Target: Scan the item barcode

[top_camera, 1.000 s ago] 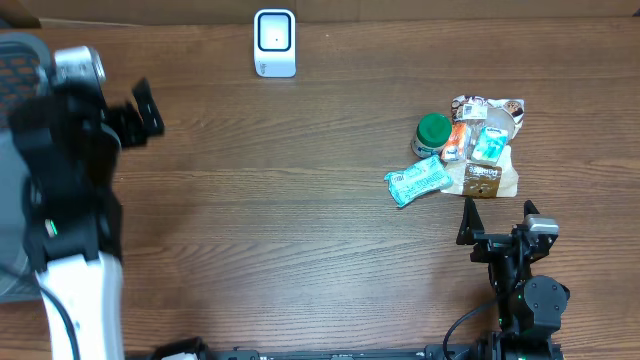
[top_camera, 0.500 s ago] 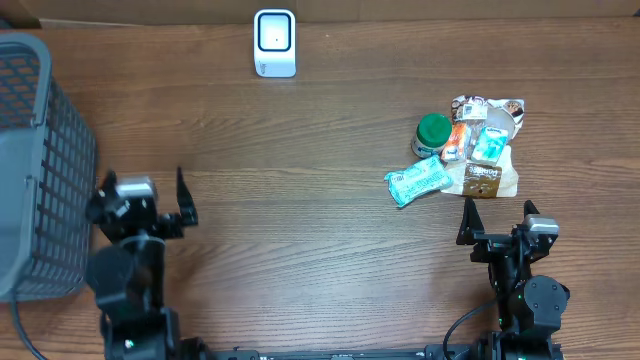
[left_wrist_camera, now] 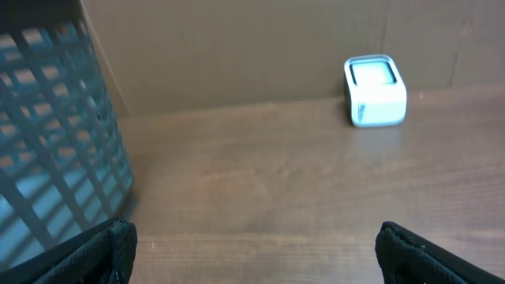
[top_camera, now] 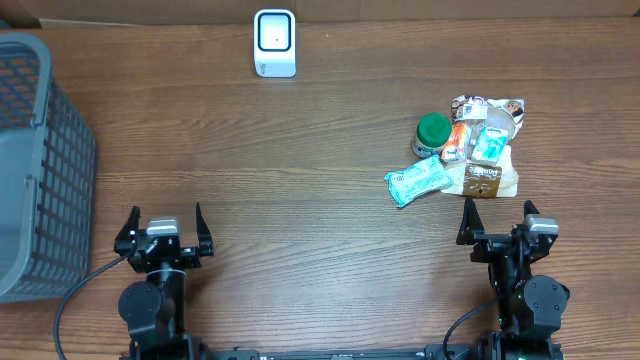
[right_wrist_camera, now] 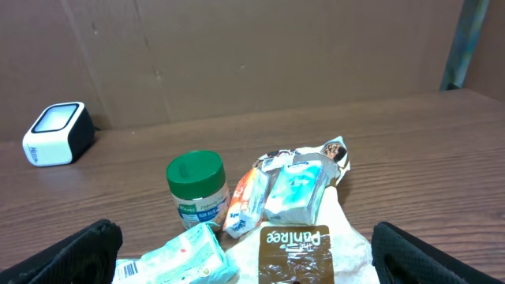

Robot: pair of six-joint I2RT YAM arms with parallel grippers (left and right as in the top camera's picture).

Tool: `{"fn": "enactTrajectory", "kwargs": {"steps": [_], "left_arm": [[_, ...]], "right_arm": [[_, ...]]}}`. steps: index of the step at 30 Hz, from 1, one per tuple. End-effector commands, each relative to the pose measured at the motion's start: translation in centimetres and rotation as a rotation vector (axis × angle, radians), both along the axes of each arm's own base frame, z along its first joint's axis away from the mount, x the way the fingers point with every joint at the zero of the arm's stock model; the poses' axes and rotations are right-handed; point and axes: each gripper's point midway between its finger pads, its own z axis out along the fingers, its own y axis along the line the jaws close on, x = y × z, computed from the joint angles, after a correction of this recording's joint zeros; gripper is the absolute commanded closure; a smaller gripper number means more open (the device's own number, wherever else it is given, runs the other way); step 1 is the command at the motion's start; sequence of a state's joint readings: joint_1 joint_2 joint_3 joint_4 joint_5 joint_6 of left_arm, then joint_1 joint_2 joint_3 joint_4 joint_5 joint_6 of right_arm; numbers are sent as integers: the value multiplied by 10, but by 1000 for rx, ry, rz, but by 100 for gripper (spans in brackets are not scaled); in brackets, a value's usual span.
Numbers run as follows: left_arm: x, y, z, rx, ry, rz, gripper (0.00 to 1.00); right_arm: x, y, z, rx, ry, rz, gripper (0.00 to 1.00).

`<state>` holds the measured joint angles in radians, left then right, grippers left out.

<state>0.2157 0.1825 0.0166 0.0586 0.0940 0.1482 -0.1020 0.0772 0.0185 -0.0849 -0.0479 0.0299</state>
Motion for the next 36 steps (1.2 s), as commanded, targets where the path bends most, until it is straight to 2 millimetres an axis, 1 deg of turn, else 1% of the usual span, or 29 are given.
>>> {"fn": "enactTrajectory", "kwargs": {"steps": [1, 5, 9, 36], "left_arm": [[-3, -3, 1, 42, -12, -11, 1], [-8, -2, -7, 38, 15, -3, 0], [-10, -1, 6, 39, -40, 5, 1], [-10, -1, 3, 37, -32, 6, 0]], "right_arm": [[0, 1, -2, -1, -1, 5, 0], [0, 1, -2, -1, 0, 5, 0], [0, 1, -2, -1, -1, 5, 0], [0, 1, -2, -1, 0, 5, 0]]}}
